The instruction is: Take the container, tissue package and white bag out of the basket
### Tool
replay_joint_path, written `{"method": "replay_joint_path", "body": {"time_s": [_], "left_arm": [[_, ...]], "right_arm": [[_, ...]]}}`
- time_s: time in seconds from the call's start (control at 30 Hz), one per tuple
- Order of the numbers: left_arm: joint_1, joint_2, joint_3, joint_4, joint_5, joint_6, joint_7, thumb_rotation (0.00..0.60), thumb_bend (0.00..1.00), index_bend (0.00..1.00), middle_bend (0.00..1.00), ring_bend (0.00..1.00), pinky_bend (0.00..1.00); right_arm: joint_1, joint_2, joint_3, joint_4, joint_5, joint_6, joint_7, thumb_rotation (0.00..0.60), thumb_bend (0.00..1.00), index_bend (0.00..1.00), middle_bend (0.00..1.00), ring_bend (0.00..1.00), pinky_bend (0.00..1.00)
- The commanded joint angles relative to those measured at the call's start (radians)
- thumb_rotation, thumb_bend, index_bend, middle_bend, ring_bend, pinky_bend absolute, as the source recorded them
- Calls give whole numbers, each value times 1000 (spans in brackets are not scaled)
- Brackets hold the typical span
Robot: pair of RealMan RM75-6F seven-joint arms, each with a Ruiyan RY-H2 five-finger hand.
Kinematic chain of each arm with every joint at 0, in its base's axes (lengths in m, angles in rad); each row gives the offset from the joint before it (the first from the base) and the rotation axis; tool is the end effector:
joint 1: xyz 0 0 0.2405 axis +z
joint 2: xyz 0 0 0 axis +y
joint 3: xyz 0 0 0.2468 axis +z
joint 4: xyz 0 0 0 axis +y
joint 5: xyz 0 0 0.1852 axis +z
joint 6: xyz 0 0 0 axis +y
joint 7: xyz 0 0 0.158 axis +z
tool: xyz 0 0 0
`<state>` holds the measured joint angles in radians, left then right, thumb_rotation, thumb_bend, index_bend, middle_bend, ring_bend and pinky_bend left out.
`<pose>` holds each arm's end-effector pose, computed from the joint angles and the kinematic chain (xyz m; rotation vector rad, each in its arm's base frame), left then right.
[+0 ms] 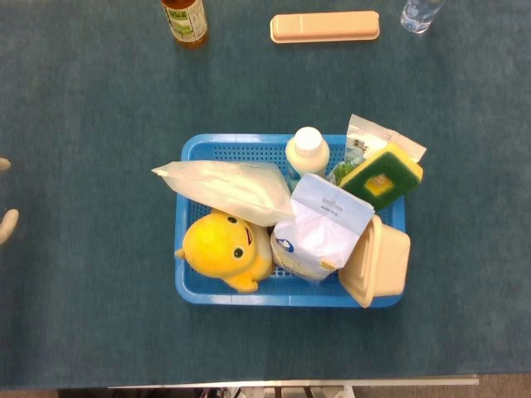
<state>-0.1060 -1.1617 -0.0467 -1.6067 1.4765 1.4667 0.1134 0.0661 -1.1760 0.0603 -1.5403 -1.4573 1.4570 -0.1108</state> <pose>-0.2915 0.1977 0.1632 -1.4161 -0.8595 -0.8412 -0.3123 -0.1889 0.1667 1.3838 -0.8533 0.7665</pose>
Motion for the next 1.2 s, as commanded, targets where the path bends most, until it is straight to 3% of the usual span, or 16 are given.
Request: {"method": "replay_joint_path", "body": {"time_s": [0.03,0.43,0.83,1.2], "left_arm": [[9,3,5,-7,-1,10,7,600,239,303,181,119,293],[30,-1,4,-19,-20,33,29,600,239,302,182,119,293],[31,-12,10,-14,-14,28,40,600,239,302,182,119,293],[6,-34,3,4,-17,-10,44,600,239,302,182,119,293]], "right_arm": [[7,-9,0,18,1,-13,14,600,0,153,179,175,408],[52,13,12,10,-67,-21,74,600,0,153,180,175,408],[149,105,-13,-122,-340,9,64,600,0,153,182,175,408],[220,150,-37,-210,-506,-41,-62,600,0,153,183,175,408]]}}
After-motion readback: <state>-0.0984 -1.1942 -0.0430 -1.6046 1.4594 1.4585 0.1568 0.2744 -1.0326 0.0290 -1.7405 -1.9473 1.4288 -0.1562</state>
